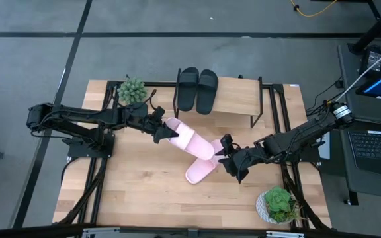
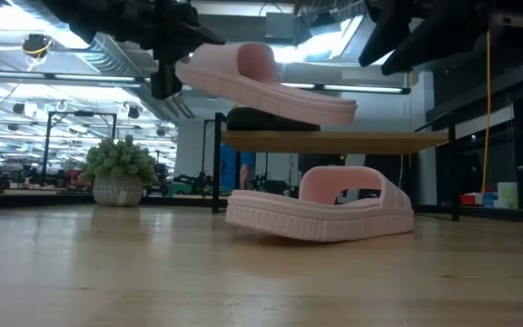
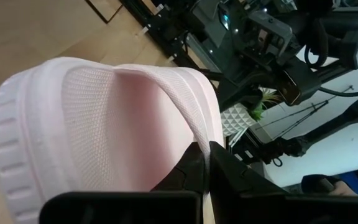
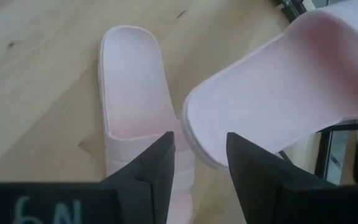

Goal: Pick and place slides into the shelf
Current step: Put the left pink slide on the shelf

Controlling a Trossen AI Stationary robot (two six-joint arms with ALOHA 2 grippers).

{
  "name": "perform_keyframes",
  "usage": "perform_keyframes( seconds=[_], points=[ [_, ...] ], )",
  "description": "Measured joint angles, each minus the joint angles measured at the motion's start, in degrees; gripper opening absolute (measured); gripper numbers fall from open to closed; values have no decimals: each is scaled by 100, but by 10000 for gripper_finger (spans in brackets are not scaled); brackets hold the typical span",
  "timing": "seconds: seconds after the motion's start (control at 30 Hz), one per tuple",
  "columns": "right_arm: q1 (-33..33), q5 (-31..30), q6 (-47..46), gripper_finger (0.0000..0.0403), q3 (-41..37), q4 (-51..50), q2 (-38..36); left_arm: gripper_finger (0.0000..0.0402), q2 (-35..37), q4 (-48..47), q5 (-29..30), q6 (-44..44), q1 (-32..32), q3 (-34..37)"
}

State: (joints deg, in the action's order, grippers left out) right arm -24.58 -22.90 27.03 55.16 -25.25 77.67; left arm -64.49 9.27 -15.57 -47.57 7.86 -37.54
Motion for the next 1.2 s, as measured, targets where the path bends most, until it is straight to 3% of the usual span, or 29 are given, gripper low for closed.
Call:
perform_keyframes(
  seconds=[0.83,1.2],
  points=[
    [-39,-4,-427,147,0,-574,-2,0,0,-79,5,-26,0,4],
    [-38,-275,537,147,-2,-138,20,0,2,302,73,-387,-4,4]
  ],
)
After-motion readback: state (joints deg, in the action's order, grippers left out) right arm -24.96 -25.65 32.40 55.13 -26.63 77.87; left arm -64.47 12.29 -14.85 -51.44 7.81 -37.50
